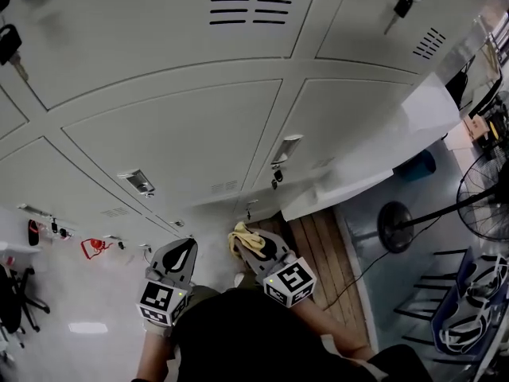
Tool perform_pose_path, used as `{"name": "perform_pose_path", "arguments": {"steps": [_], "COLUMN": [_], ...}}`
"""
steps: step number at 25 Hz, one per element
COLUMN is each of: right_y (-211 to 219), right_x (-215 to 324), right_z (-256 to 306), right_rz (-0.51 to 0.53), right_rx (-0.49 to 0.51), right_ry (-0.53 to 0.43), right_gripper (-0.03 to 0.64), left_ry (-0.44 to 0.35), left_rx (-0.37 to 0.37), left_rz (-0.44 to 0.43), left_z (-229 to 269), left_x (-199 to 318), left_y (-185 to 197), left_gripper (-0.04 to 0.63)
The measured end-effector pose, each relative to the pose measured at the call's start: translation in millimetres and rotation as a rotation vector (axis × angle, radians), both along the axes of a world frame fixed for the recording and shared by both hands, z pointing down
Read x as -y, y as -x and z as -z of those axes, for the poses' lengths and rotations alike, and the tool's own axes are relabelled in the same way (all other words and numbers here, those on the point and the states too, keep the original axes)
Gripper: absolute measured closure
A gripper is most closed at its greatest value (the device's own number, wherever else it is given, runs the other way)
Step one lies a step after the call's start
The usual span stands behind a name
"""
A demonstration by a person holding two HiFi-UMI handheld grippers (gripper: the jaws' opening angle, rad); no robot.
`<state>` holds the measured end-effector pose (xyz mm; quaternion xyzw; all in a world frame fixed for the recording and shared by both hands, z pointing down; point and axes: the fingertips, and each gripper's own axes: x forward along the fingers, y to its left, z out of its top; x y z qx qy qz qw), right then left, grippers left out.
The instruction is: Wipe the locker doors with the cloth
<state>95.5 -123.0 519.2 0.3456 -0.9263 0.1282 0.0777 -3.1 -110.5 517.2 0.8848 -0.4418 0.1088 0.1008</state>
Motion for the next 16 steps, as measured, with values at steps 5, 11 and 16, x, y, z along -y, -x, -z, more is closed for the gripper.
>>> {"name": "perform_pose_path", "arguments": {"steps": [5, 11, 16], "right_y": [6.3, 7.7, 1.9], "right_x": [4.0, 6.5, 7.3], "right_z": [-1.9, -5.0, -6.4], "right_rz": [0.041, 0.080, 0.092], "right_rx": [0.016, 0.023, 0.033], "right_ry": [0.008, 0.023, 0.037], "right_gripper": [0.529, 0.529, 0.529], "left_ry": [-0.004, -0.005, -0.008], "left_rx": [0.008, 0.018, 0.027], "left_rz": [0.030, 0.062, 0.070], "left_z": [1.5, 1.5, 3.1], "left_x": [2.4, 2.8, 1.6], "left_y": [3.3, 1.7, -5.8], "left_gripper": [0.584, 0.584, 0.584]}}
